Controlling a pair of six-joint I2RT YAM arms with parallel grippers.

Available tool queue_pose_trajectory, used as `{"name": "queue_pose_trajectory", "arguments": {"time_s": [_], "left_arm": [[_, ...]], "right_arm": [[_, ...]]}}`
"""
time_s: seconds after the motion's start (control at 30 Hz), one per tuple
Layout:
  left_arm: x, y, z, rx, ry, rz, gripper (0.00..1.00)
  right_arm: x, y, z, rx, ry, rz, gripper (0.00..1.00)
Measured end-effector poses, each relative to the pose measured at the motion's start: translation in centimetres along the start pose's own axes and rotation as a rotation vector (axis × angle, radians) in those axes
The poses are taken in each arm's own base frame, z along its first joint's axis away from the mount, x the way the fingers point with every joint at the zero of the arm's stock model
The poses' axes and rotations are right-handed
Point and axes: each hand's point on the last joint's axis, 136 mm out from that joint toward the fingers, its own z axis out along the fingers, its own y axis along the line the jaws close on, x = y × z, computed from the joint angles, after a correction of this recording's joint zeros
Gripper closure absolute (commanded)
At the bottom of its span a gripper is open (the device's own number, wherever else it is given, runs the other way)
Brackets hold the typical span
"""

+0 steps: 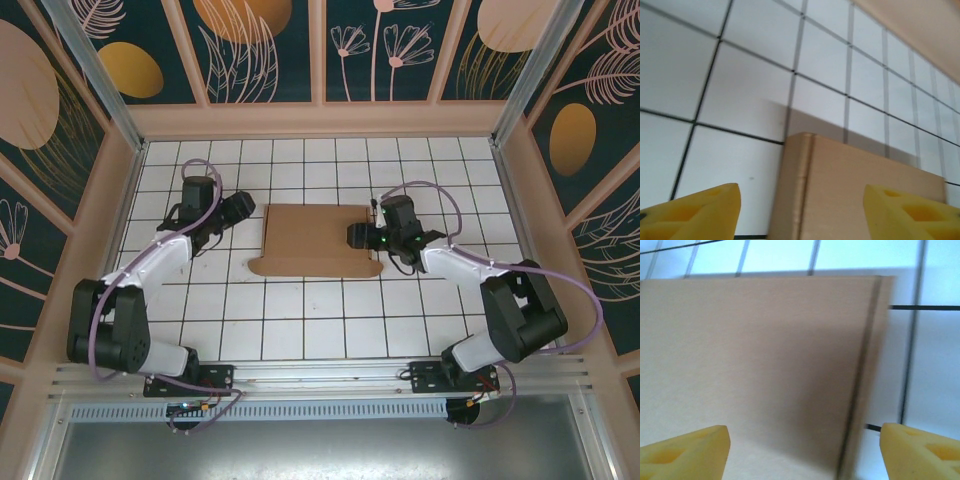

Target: Fold the paper box

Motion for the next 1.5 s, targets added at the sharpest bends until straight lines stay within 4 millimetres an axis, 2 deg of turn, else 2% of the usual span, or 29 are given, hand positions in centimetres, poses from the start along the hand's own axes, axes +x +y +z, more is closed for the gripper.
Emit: {"name": "queue_pose_trajectory", "arguments": {"time_s": [0.13, 0.23, 0.27, 0.37, 0.57, 0.77, 0.97, 1.23, 1.5], "left_arm": [[2.7, 2.6, 2.6, -0.06, 0.088, -0.043, 0.35], [5.0, 4.0, 3.9, -0.07, 0.147, -0.088, 0.38], [5.7, 4.3, 4.2, -0.07, 0.164, -0.105, 0.39], [7.3, 4.9, 5.2, -0.052, 0.205, -0.151, 0.43], [7.0, 4.7, 5.5, -0.018, 0.18, -0.183, 0.44], [6.7, 4.8, 4.7, -0.03, 0.155, -0.166, 0.37], [5.4, 3.0, 3.0, 0.032, 0.112, -0.121, 0.31], [6.0, 3.3, 2.9, 0.023, 0.131, -0.061, 0.19], [7.1, 4.2, 3.4, -0.007, 0.17, -0.033, 0.26]], "right_arm": [[0.3, -1.6, 0.8, 0.045, 0.004, 0.052, 0.16], [1.5, -2.1, 2.4, 0.051, 0.044, 0.069, 0.17], [1.9, -2.2, 2.9, 0.046, 0.059, 0.078, 0.17], [1.4, -1.6, 3.6, 0.013, 0.043, 0.084, 0.19], [1.0, -1.3, 4.5, -0.028, 0.034, 0.099, 0.22], [0.8, -1.3, 4.6, -0.032, 0.028, 0.098, 0.2], [0.9, -1.0, 4.6, -0.049, 0.037, 0.095, 0.19], [1.0, -0.8, 4.7, -0.064, 0.045, 0.075, 0.17], [1.2, -0.5, 4.8, -0.091, 0.06, 0.076, 0.16]]}}
